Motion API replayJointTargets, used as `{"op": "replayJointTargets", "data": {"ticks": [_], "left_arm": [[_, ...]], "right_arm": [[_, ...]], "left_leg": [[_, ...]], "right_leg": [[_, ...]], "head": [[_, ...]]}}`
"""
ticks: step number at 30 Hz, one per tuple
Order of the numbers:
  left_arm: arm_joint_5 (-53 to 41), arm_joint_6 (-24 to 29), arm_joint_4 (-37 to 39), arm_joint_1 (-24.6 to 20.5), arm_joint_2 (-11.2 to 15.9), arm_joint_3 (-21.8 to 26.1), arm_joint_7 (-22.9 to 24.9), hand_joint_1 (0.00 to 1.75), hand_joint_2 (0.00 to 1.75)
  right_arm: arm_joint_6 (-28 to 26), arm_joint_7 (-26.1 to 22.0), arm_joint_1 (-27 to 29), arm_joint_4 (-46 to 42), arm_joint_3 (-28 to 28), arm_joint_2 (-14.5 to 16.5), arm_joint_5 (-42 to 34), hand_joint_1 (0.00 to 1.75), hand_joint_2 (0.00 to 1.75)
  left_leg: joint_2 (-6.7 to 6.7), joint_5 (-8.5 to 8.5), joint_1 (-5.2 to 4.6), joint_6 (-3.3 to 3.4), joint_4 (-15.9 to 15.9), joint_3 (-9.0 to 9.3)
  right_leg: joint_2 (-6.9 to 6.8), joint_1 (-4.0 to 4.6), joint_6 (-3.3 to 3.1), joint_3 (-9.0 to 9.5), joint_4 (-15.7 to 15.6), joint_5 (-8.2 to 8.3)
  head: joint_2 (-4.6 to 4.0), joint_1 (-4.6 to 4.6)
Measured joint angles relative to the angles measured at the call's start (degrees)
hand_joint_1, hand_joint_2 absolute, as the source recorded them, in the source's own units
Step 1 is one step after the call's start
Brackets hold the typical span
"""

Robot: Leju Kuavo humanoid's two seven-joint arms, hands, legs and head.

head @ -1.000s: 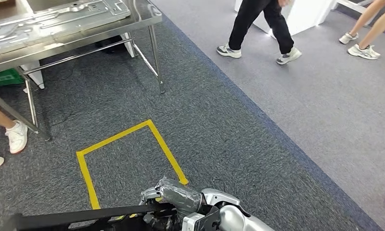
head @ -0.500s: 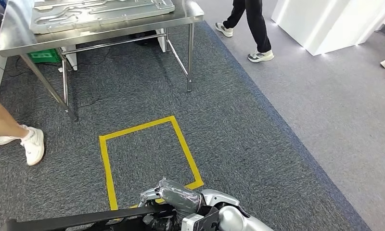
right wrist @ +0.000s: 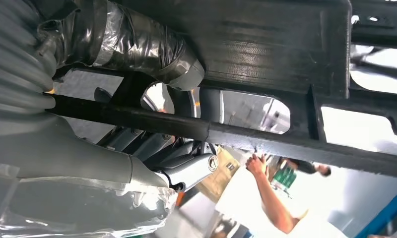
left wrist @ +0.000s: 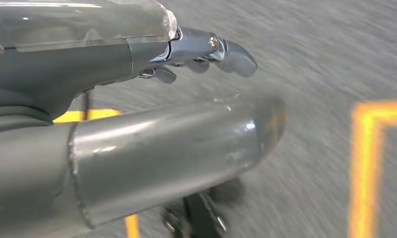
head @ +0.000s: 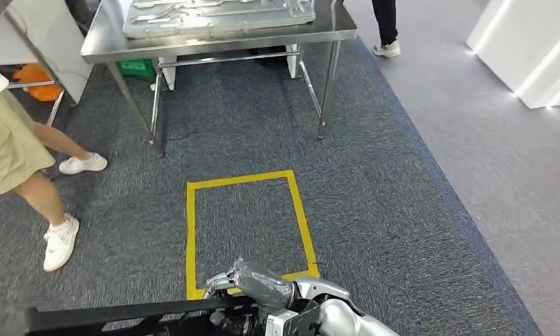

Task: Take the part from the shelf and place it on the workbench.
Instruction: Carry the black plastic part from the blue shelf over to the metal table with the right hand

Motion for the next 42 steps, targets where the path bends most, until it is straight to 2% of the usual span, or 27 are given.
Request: {"op": "replayJointTargets", "data": {"ticks": [1,2,3,4,5,7,10,12,14,15,16,17,18,20,21,22,24,26,28,30,31,32,33,36,38,41,42], "left_arm": [[0.26,0.68,0.00,0.27,0.46,-0.04,1.14,0.00,0.00],[0.69,0.76,0.00,0.60,0.87,-0.04,1.45,0.00,0.00],[1.21,0.22,0.00,0.88,1.21,-0.01,0.89,0.00,0.00],[1.77,-0.65,0.00,0.98,1.46,0.04,-0.01,0.00,0.00],[2.33,-1.65,0.01,0.91,1.52,0.10,-1.00,0.00,0.00],[3.26,-3.80,0.02,0.63,1.42,0.36,-2.68,0.00,0.00],[3.80,-6.23,0.04,0.62,1.01,0.74,-3.55,0.00,0.00],[4.03,-7.14,0.04,0.52,0.83,0.89,-3.75,0.00,0.00],[4.18,-8.05,0.04,0.29,0.74,1.08,-4.05,0.00,0.00],[4.18,-8.41,0.04,0.22,0.71,1.15,-4.24,0.00,0.00],[4.18,-8.69,0.04,0.21,0.68,1.20,-4.40,0.00,0.00],[4.18,-8.88,0.04,0.22,0.66,1.21,-4.52,0.00,0.00],[4.18,-8.97,0.04,0.23,0.63,1.23,-4.59,0.00,0.00],[4.18,-9.07,0.04,0.21,0.56,1.25,-4.64,0.00,0.00],[4.18,-9.10,0.04,0.18,0.49,1.26,-4.65,0.00,0.00],[4.19,-9.13,0.04,0.18,0.42,1.26,-4.68,0.00,0.00],[4.20,-9.16,0.04,0.22,0.27,1.27,-4.70,0.00,0.00],[4.20,-9.22,0.04,0.25,0.20,1.27,-4.75,0.00,0.00],[4.23,-9.38,0.04,0.19,0.20,1.27,-4.92,0.00,0.00],[4.25,-9.57,0.04,0.20,0.24,1.27,-5.15,0.00,0.00],[4.24,-9.66,0.04,0.26,0.25,1.27,-5.26,0.00,0.00],[4.22,-9.73,0.04,0.33,0.26,1.27,-5.36,0.00,0.00],[4.18,-9.81,0.04,0.39,0.27,1.27,-5.49,0.00,0.00],[4.10,-9.96,0.04,0.36,0.38,1.27,-5.80,0.00,0.00],[4.06,-10.03,0.04,0.33,0.41,1.27,-5.98,0.00,0.00],[3.96,-10.05,0.04,0.46,0.41,1.27,-6.27,0.00,0.00],[3.94,-10.04,0.04,0.46,0.41,1.27,-6.38,0.00,0.00]], "right_arm": [[-0.09,-0.04,0.15,0.12,-0.05,-0.04,-0.13,1.68,1.75],[-0.14,-0.09,0.27,0.21,-0.13,-0.08,-0.26,1.68,1.75],[-0.15,-0.12,0.35,0.27,-0.23,-0.09,-0.36,1.68,1.75],[-0.14,-0.16,0.38,0.30,-0.34,-0.09,-0.47,1.68,1.75],[-0.10,-0.20,0.35,0.32,-0.43,-0.09,-0.54,1.68,1.75],[0.19,-0.36,0.18,0.38,-0.51,-0.08,-0.49,1.68,1.75],[0.80,-0.71,-0.53,0.56,-0.31,-0.07,0.16,1.68,1.75],[0.72,-0.80,-0.82,0.65,-0.19,-0.08,-0.05,1.68,1.75],[0.48,-0.92,-0.79,0.73,-0.19,-0.11,-0.57,1.68,1.75],[0.40,-0.97,-0.74,0.80,-0.19,-0.15,-0.73,1.68,1.75],[0.36,-1.01,-0.68,0.89,-0.19,-0.19,-0.82,1.68,1.75],[0.34,-1.03,-0.63,0.96,-0.19,-0.22,-0.86,1.68,1.75],[0.32,-1.05,-0.61,1.01,-0.19,-0.25,-0.89,1.68,1.75],[0.30,-1.10,-0.66,1.04,-0.19,-0.27,-0.93,1.68,1.75],[0.29,-1.13,-0.70,1.04,-0.19,-0.27,-0.95,1.68,1.75],[0.28,-1.16,-0.74,1.04,-0.20,-0.27,-0.97,1.68,1.75],[0.27,-1.19,-0.77,1.04,-0.21,-0.26,-0.99,1.68,1.75],[0.27,-1.21,-0.78,1.01,-0.23,-0.23,-1.01,1.68,1.75],[0.26,-1.25,-0.77,0.98,-0.25,-0.20,-1.12,1.68,1.75],[0.26,-1.26,-0.65,0.99,-0.26,-0.22,-1.25,1.68,1.75],[0.27,-1.27,-0.53,0.99,-0.26,-0.23,-1.30,1.68,1.75],[0.28,-1.28,-0.43,1.00,-0.26,-0.24,-1.32,1.68,1.75],[0.28,-1.29,-0.36,1.00,-0.27,-0.25,-1.35,1.68,1.75],[0.29,-1.38,-0.32,0.94,-0.39,-0.25,-1.38,1.68,1.75],[0.30,-1.45,-0.30,0.77,-0.49,-0.25,-1.41,1.68,1.75],[0.25,-1.70,-0.22,0.50,-0.65,-0.25,-1.42,1.68,1.75],[0.20,-1.85,-0.16,0.32,-0.77,-0.26,-1.42,1.68,1.75]], "left_leg": [[0.38,-0.56,0.12,-0.27,1.92,-0.79],[0.64,-0.12,0.23,-0.54,1.93,-0.58],[1.02,1.20,0.32,-0.77,-0.14,0.75],[1.75,2.75,0.37,-0.93,-3.79,2.87],[2.65,3.78,0.27,-0.83,-6.91,4.81],[3.63,4.46,-0.02,-0.13,-10.32,6.74],[2.39,4.60,-0.08,1.13,-10.44,6.47],[1.72,4.93,0.20,1.83,-10.68,6.41],[1.14,5.16,0.22,2.28,-10.80,6.23],[0.86,5.21,0.13,2.39,-10.80,6.11],[0.54,5.23,0.02,2.42,-10.79,6.04],[0.25,5.24,-0.07,2.43,-10.79,6.03],[-0.02,5.25,-0.14,2.43,-10.79,6.07],[-0.51,5.30,-0.22,2.34,-10.81,6.23],[-0.68,5.37,-0.28,2.18,-10.81,6.25],[-0.79,5.46,-0.29,1.93,-10.85,6.20],[-0.90,5.72,-0.23,1.18,-11.09,6.12],[-0.72,5.57,-0.14,0.54,-11.01,6.00],[-0.20,3.23,-0.14,0.21,-7.76,4.60],[0.19,-0.62,-0.11,-0.14,-0.82,1.67],[0.28,-1.82,-0.08,-0.37,2.17,0.45],[0.40,-2.04,-0.03,-0.56,3.55,0.00],[0.53,-1.17,0.03,-0.70,2.73,0.62],[1.08,3.01,0.14,-0.74,-7.55,6.40],[1.15,3.38,-0.05,-0.12,-10.80,8.16],[0.89,3.51,-0.08,0.95,-11.00,8.17],[0.85,3.60,0.01,1.28,-11.10,8.22]], "right_leg": [[-0.90,0.00,0.09,-0.13,0.26,-0.19],[-1.74,-0.04,0.25,-0.29,0.62,-0.42],[-2.54,-0.11,0.48,-0.44,1.08,-0.72],[-3.35,-0.22,0.77,-0.56,1.66,-1.11],[-4.13,-0.19,1.14,-0.68,2.18,-1.54],[-5.43,0.02,1.87,-0.70,3.07,-2.32],[-6.33,0.16,2.68,-0.35,3.29,-2.69],[-3.96,-0.17,3.22,-1.09,5.28,-4.37],[-0.69,-0.44,3.61,-4.06,11.62,-8.09],[0.03,-0.47,3.68,-5.96,15.38,-9.72],[0.30,-0.48,3.68,-7.41,18.11,-10.48],[0.37,-0.47,3.57,-7.95,18.91,-10.08],[0.42,-0.44,3.34,-7.36,17.41,-8.56],[0.81,-0.21,2.46,-3.89,9.92,-4.41],[1.03,-0.03,2.01,-2.34,6.47,-3.00],[1.19,0.18,1.66,-1.40,4.26,-2.29],[1.16,0.46,1.29,-1.24,3.22,-2.06],[0.95,0.14,0.85,-1.00,2.27,-1.34],[0.58,-0.17,0.31,-0.68,1.23,-0.57],[0.17,-0.02,0.06,-0.78,1.12,-0.40],[0.00,0.02,0.05,-0.90,1.22,-0.40],[-0.13,0.04,0.08,-1.01,1.37,-0.44],[-0.21,0.02,0.18,-1.11,1.57,-0.51],[-0.37,-0.04,0.88,-1.39,2.66,-1.17],[-0.42,0.17,1.50,-1.62,3.31,-1.57],[-0.38,0.25,2.22,-1.68,3.59,-1.82],[-0.24,0.16,2.50,-1.96,4.36,-2.43]], "head": [[0.00,-0.01],[0.00,-0.01],[0.00,-0.02],[0.00,-0.02],[0.01,-0.03],[0.01,-0.01],[0.01,-0.01],[0.00,-0.01],[0.01,-0.02],[0.01,-0.01],[0.01,-0.02],[0.00,-0.01],[0.00,-0.01],[0.00,-0.01],[0.00,-0.01],[0.00,-0.02],[0.00,-0.01],[0.01,-0.01],[0.01,-0.02],[0.01,-0.03],[0.00,-0.03],[0.00,-0.03],[0.00,-0.03],[0.00,-0.03],[0.00,-0.02],[0.01,-0.02],[0.01,-0.02]]}}
